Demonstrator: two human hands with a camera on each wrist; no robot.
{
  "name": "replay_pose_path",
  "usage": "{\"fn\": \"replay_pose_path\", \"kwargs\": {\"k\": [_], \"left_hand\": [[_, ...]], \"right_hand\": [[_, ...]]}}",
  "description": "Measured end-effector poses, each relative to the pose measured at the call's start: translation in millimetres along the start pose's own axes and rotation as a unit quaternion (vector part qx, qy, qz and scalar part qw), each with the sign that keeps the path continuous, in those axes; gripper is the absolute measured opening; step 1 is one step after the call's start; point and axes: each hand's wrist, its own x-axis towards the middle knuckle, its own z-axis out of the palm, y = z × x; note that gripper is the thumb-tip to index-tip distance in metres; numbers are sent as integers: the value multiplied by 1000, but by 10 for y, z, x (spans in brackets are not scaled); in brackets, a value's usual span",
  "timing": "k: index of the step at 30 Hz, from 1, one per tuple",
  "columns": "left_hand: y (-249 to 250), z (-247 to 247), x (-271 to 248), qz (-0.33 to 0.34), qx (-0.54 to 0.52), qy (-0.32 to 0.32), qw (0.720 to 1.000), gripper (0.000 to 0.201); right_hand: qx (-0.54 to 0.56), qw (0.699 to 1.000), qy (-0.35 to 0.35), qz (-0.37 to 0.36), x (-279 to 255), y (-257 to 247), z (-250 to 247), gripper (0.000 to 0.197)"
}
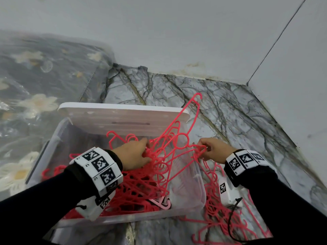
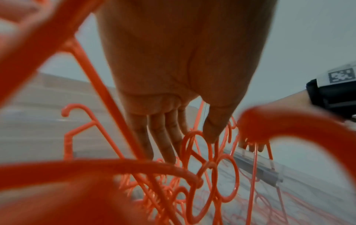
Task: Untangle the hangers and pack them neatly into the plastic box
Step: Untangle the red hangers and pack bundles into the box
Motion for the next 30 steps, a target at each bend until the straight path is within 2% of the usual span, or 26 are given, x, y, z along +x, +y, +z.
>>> {"fn": "replay_pose_path", "kwargs": {"k": [2, 5, 9, 15, 17, 19, 20, 21, 23, 24, 26, 30], "left_hand": [[60, 56, 8, 20, -29, 6, 999, 36], [81, 128, 32, 47, 2, 21, 999, 23], [36, 115, 50, 26, 26, 49, 998, 10], [41, 68, 50, 16, -13, 66, 998, 16], [102, 91, 27, 6, -63, 75, 995, 34], [181, 113, -9, 13, -104, 126, 986, 69], [222, 111, -40, 28, -106, 170, 979, 77], [257, 103, -62, 50, -96, 219, 970, 75], [307, 85, -92, 97, -46, 283, 953, 53], [327, 72, -98, 114, -25, 281, 953, 42], [353, 76, -103, 141, -22, 221, 965, 33], [346, 167, -72, 173, -46, 73, 981, 40]], "right_hand": [[48, 999, 2, -10, -20, -40, -16, 11], [117, 993, 17, -29, -19, -124, -70, 10], [180, 983, 27, -29, -48, -195, -180, 9], [139, 986, 77, -50, -84, -344, -246, 6], [158, 981, 88, -71, -85, -412, -245, 5], [167, 978, 87, -84, -88, -467, -239, 6], [163, 979, 84, -86, -90, -490, -230, 6], [155, 981, 82, -87, -90, -513, -221, 6], [143, 982, 86, -87, -85, -553, -204, 6], [141, 982, 90, -88, -81, -570, -200, 6], [147, 980, 96, -91, -76, -604, -193, 5], [175, 974, 99, -105, -64, -683, -141, 7]]}}
